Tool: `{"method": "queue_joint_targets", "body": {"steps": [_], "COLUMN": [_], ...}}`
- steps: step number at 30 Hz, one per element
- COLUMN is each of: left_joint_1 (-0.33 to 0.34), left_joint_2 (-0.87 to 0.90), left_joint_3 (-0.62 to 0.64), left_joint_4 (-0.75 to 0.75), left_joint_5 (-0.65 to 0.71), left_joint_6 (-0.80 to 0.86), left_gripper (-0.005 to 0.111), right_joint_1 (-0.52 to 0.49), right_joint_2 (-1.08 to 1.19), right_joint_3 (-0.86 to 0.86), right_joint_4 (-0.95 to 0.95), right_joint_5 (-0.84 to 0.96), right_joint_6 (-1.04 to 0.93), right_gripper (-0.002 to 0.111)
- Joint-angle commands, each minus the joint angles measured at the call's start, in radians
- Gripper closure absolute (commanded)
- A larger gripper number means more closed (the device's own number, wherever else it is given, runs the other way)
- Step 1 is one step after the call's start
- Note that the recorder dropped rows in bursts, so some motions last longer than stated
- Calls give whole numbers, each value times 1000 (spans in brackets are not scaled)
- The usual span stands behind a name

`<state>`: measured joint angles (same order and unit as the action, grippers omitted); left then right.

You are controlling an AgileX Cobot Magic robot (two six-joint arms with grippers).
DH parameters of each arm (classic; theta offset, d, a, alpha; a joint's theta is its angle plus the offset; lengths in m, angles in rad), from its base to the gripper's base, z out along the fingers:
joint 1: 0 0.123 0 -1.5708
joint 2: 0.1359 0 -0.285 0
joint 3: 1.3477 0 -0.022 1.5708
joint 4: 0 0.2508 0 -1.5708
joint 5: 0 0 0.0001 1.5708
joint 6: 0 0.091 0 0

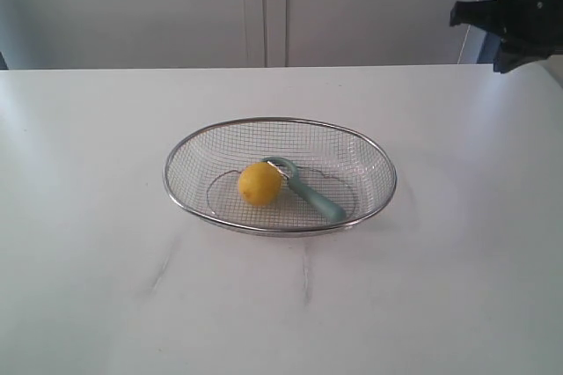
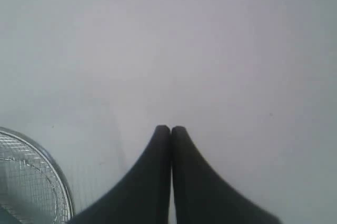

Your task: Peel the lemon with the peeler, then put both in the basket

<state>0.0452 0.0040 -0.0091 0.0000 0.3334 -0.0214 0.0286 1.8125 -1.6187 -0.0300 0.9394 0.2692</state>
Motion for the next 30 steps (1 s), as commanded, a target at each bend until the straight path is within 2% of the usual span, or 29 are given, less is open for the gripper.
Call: {"method": "queue_joint_targets", "body": {"steps": [1,7,13,18,22,27,30], "left_joint_1": [4,4,4,4,4,4,4], "left_joint_2": [-4,-4,-4,-4,-4,-4,-4], "left_joint_3": [9,9,9,9,9,9,9], "left_joint_4": [-6,-6,-6,-6,-6,-6,-6], "left_joint_5": [8,8,8,8,8,8,8], "left_joint_6": [-6,-6,-6,-6,-6,-6,-6], "left_gripper": [107,107,107,107,107,107,107], "right_joint_1": [-6,-6,-6,-6,-6,-8,-8], "right_joint_2": [-122,-361,-550,-721,-843,-1072,-1194], "right_joint_3": [3,3,63,313,484,787,912], "right_joint_4": [-78,-124,-140,-140,-140,-140,-140], "right_joint_5": [-3,-15,-83,-255,-323,-489,-499], "right_joint_6": [-28,-220,-246,-246,-243,-241,-241], "right_gripper": [108,108,108,108,108,108,108]}}
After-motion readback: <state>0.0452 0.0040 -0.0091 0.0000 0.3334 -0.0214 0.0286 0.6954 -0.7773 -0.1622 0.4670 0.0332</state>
